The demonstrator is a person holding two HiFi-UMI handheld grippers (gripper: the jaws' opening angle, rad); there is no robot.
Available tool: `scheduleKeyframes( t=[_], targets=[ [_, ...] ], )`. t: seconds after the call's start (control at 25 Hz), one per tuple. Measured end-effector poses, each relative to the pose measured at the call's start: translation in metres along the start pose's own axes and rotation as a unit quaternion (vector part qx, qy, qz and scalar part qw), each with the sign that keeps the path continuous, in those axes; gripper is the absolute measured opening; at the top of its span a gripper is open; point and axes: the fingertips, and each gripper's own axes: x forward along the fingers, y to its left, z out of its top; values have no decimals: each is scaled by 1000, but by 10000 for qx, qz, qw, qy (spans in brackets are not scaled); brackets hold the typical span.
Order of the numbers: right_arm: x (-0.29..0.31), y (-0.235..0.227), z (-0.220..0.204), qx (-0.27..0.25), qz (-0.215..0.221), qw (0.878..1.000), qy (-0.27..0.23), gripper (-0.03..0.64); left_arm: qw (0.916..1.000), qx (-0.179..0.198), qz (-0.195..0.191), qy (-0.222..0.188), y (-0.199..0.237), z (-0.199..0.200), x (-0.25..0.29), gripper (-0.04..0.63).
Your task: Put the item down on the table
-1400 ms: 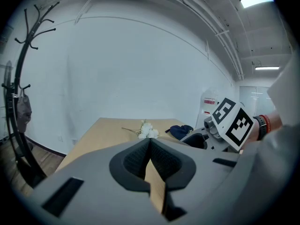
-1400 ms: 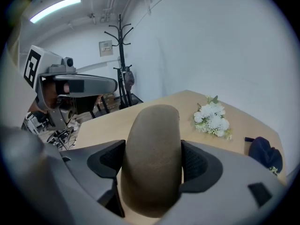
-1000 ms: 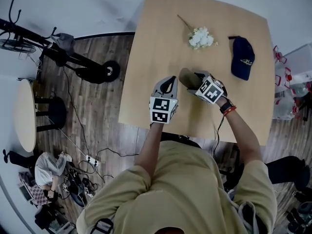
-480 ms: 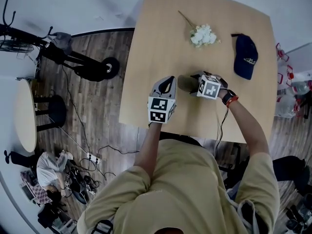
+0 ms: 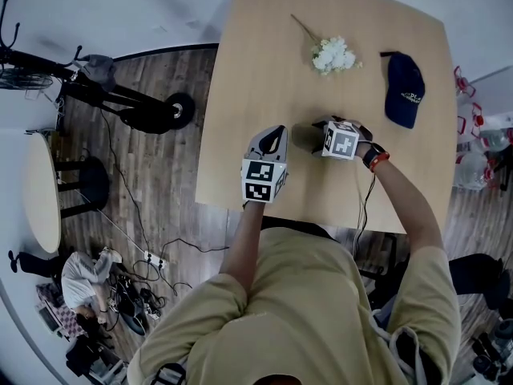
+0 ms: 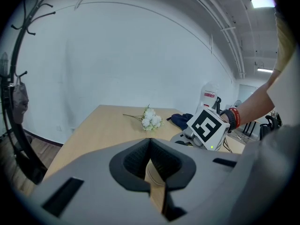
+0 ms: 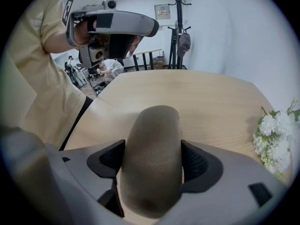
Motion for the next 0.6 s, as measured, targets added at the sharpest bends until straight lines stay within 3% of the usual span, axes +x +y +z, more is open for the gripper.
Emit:
scheduleKeyframes(
  t=[0.28,0.6],
  targets=[
    [-4,-4,1,264,-46,9996,-104,408,10000,-17,-6,10,-2,-2,-2,23],
    [-33,-2,14,489,-429,9969,-451,408,9999,0,65,-84,-5,3,-20,23]
  ],
)
